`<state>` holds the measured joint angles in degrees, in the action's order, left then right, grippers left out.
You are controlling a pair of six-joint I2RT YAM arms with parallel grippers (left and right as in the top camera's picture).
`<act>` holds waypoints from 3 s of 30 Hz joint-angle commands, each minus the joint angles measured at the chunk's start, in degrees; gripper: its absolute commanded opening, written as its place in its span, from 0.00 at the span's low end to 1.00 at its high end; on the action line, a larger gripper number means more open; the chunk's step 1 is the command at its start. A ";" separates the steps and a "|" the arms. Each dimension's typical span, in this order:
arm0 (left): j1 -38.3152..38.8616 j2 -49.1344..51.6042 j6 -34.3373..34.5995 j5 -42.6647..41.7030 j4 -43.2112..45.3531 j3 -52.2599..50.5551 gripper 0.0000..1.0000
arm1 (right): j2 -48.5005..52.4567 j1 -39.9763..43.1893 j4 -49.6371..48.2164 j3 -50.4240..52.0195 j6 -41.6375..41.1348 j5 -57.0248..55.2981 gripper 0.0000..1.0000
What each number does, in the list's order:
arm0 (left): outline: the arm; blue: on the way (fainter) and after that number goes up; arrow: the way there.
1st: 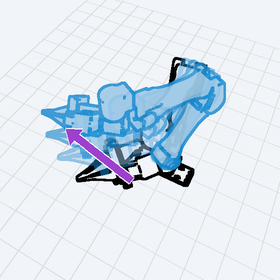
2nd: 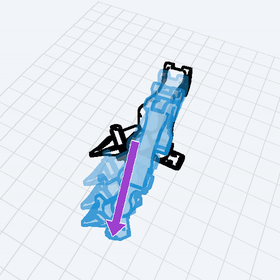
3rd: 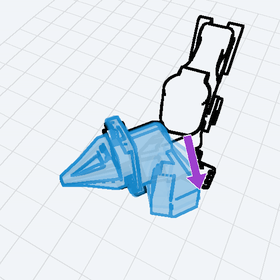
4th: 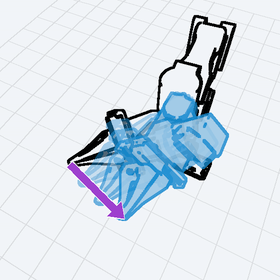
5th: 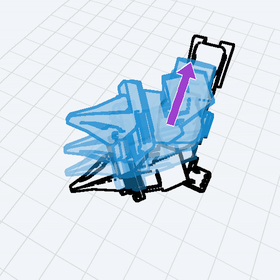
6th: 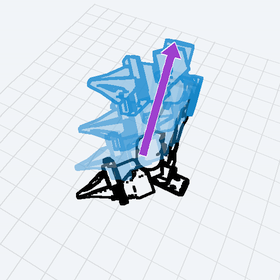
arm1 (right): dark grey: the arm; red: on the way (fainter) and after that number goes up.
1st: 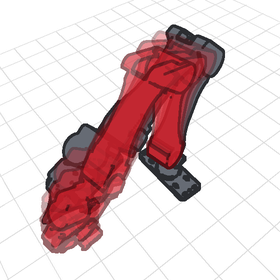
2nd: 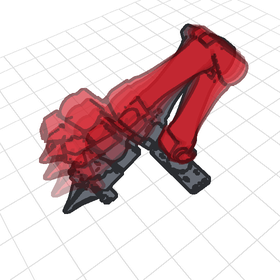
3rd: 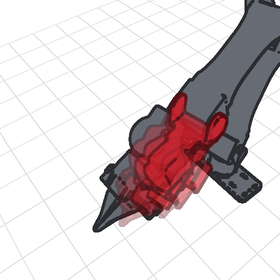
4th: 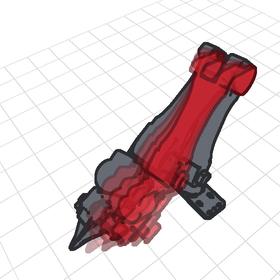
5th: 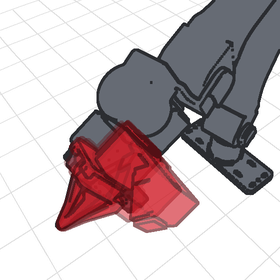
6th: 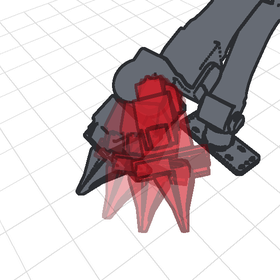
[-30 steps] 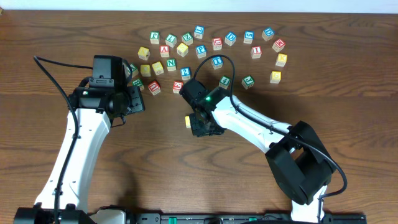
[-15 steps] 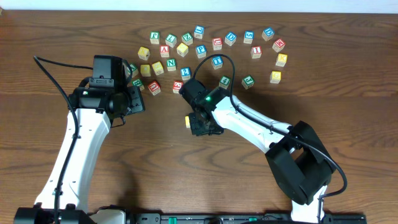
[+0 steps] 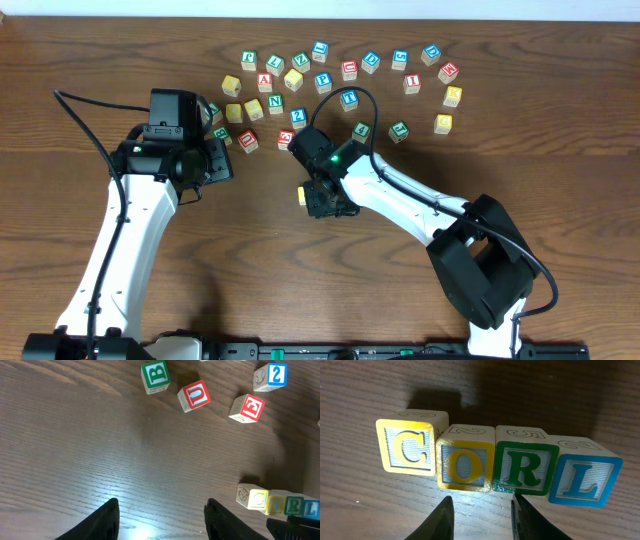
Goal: Spell out CORL
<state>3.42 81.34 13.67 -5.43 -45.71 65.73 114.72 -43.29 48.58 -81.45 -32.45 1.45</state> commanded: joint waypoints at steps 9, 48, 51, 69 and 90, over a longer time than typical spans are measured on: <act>-0.28 0.44 0.13 0.55 -0.15 0.83 0.54 | 0.72 -0.42 -0.15 0.15 0.37 -1.11 0.33; -0.31 0.44 0.13 0.57 0.81 0.83 0.54 | -5.31 4.02 7.82 5.05 2.43 -0.85 0.10; -0.31 0.44 0.13 0.55 0.79 0.83 0.54 | -5.31 4.02 7.28 5.18 2.43 -0.92 0.09; -0.28 0.44 0.13 0.55 0.79 0.83 0.54 | -3.28 4.09 3.04 5.86 2.25 -2.60 0.01; -0.28 0.44 0.35 0.55 1.27 0.76 0.54 | -2.08 5.66 0.09 5.88 1.66 -2.19 0.01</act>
<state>3.42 81.34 13.69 -5.43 -44.56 65.73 112.09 -38.44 49.04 -75.99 -30.39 -0.01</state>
